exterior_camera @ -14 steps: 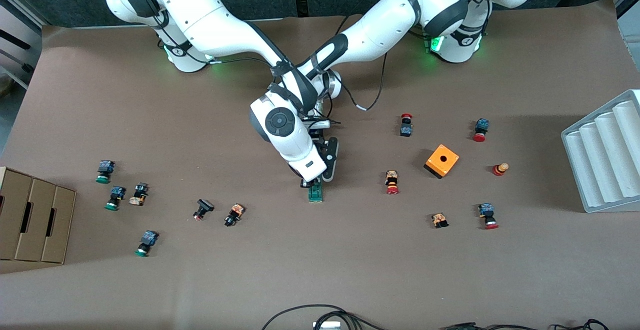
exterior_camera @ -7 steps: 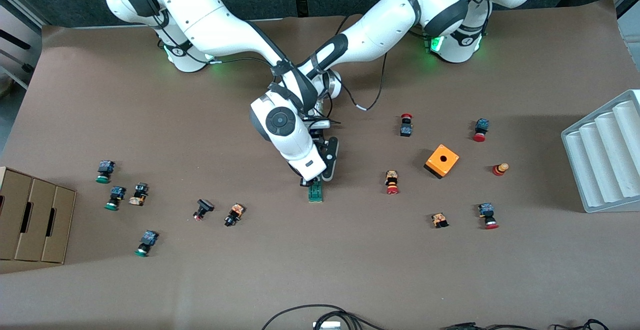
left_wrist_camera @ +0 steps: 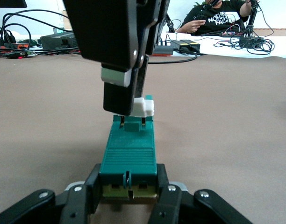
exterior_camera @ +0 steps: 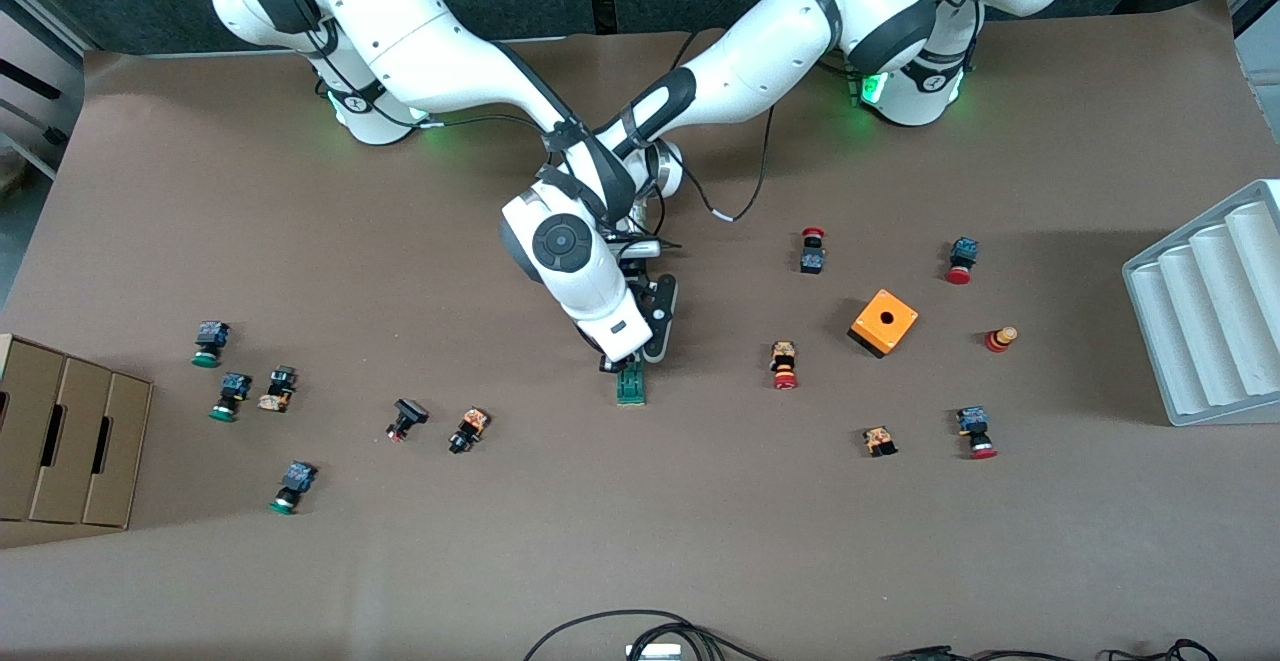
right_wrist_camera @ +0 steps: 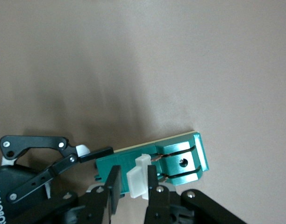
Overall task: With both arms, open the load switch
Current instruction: 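Press the handle fully down into the contacts with the right gripper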
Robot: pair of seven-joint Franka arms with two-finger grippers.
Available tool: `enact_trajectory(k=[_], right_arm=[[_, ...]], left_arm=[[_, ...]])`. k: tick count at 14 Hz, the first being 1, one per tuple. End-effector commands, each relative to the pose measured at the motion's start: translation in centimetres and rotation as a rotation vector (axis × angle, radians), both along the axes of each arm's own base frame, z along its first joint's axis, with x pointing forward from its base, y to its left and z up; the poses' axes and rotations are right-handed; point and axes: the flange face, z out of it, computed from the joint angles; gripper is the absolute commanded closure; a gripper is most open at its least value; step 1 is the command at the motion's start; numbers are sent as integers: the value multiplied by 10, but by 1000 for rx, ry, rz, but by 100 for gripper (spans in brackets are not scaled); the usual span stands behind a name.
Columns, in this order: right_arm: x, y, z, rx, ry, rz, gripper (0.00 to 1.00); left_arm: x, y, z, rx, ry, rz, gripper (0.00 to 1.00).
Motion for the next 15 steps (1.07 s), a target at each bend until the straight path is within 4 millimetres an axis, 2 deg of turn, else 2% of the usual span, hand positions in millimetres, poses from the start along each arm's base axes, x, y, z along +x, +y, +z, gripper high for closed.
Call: enact_trajectory(k=[1, 15], right_arm=[[-9, 0, -2, -15, -1, -6, 71], [-8, -1, -9, -16, -3, -11, 71]], left_arm=[[-6, 2, -16, -8, 15, 5, 67], [-5, 3, -16, -8, 14, 6, 67]])
